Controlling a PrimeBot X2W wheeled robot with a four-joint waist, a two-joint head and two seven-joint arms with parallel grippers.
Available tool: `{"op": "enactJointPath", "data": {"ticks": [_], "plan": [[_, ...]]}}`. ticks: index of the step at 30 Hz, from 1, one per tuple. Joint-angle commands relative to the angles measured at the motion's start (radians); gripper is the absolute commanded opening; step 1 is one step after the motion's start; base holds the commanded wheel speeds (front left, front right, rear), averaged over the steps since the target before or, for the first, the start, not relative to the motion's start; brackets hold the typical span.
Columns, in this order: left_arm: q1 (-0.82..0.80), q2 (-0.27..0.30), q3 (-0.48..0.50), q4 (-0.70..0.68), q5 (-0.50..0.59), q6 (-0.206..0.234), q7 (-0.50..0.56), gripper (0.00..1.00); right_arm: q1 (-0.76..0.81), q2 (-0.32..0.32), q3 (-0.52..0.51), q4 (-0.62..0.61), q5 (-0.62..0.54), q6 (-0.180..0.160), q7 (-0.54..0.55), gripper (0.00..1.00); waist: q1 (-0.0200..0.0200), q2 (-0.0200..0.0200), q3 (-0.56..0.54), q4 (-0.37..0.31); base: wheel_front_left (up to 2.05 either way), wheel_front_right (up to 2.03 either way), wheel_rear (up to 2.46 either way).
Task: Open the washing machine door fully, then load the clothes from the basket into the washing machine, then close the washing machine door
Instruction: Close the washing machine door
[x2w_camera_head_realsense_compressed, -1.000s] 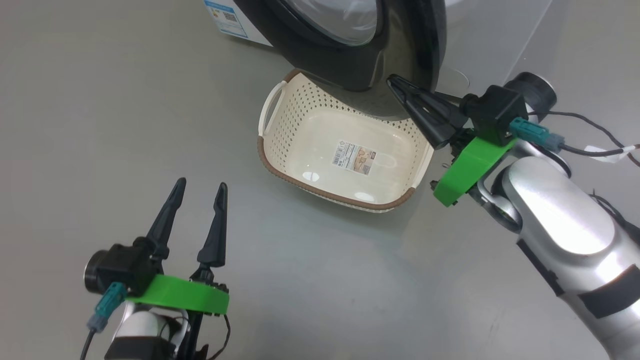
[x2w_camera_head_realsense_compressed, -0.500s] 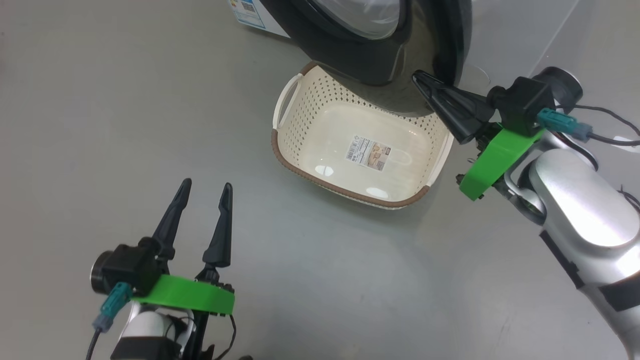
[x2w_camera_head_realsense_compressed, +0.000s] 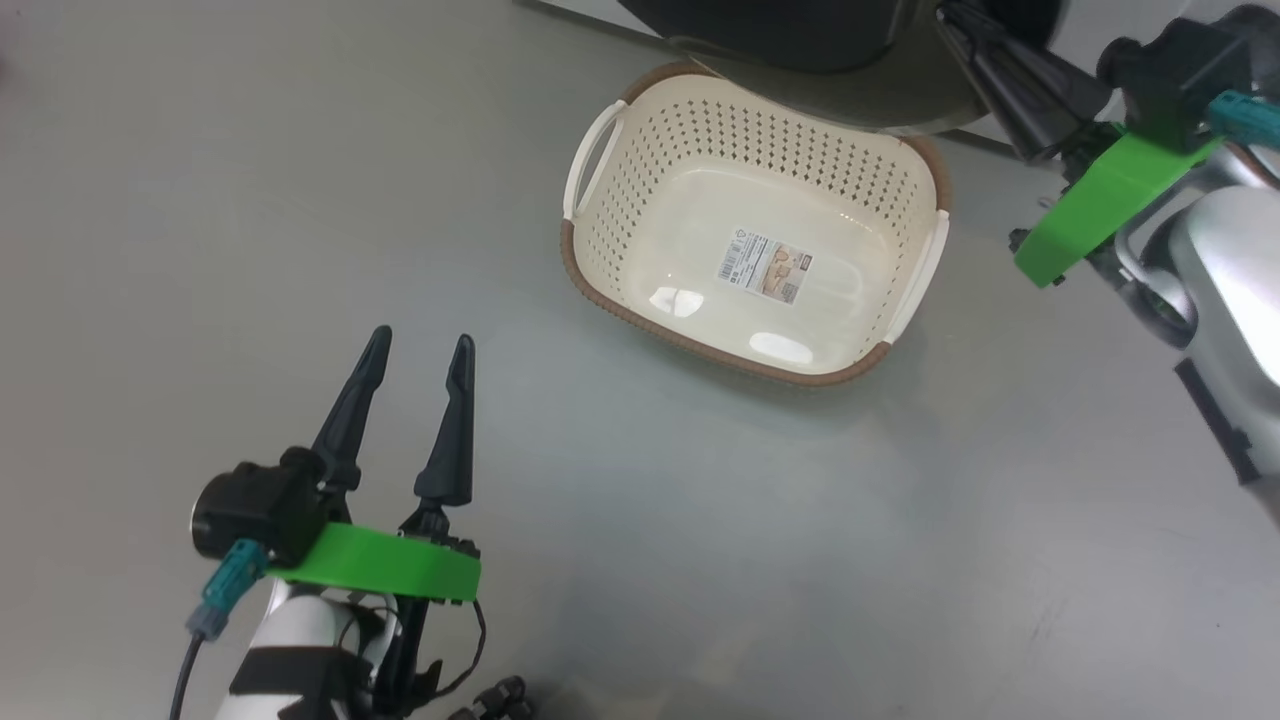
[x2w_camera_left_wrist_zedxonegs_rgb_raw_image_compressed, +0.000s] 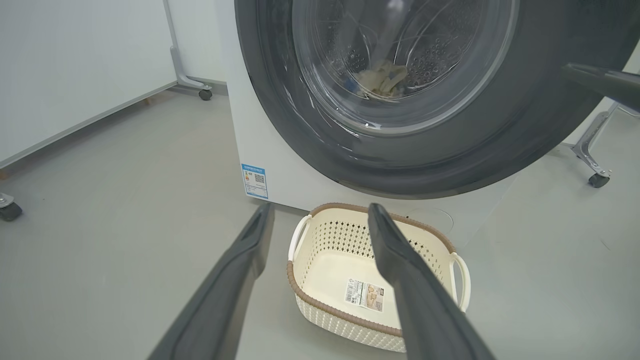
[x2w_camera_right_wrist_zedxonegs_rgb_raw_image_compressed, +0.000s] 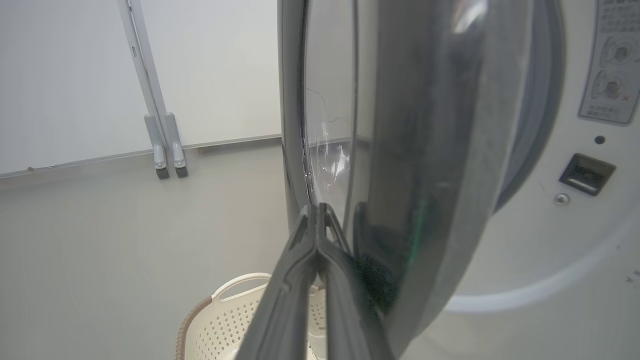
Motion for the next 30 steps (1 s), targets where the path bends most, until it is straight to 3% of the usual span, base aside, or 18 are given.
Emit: {"op": "enactJointPath", "data": {"ticks": [1,18,30], "plan": [[-0.022,0.015,0.027,-0.030,-0.011,0.001,-0.007,1.00,-0.028,-0.012,-0.008,-0.016,-0.002,-0.001,-0.010,0.00,-0.0001,0.0000,0.014,0.007,0.00,0.00,0.00],[-0.068,0.007,-0.014,-0.038,-0.064,0.001,-0.007,1.00,-0.272,-0.148,0.035,0.087,0.020,-0.001,-0.001,0.00,-0.0001,0.0000,0.121,0.063,0.00,0.00,0.00],[-0.083,0.007,-0.036,-0.042,-0.101,0.001,-0.007,1.00,-0.403,-0.185,0.042,0.178,0.054,-0.001,0.007,0.00,-0.0001,0.0000,0.161,0.092,0.00,0.00,0.00]]}}
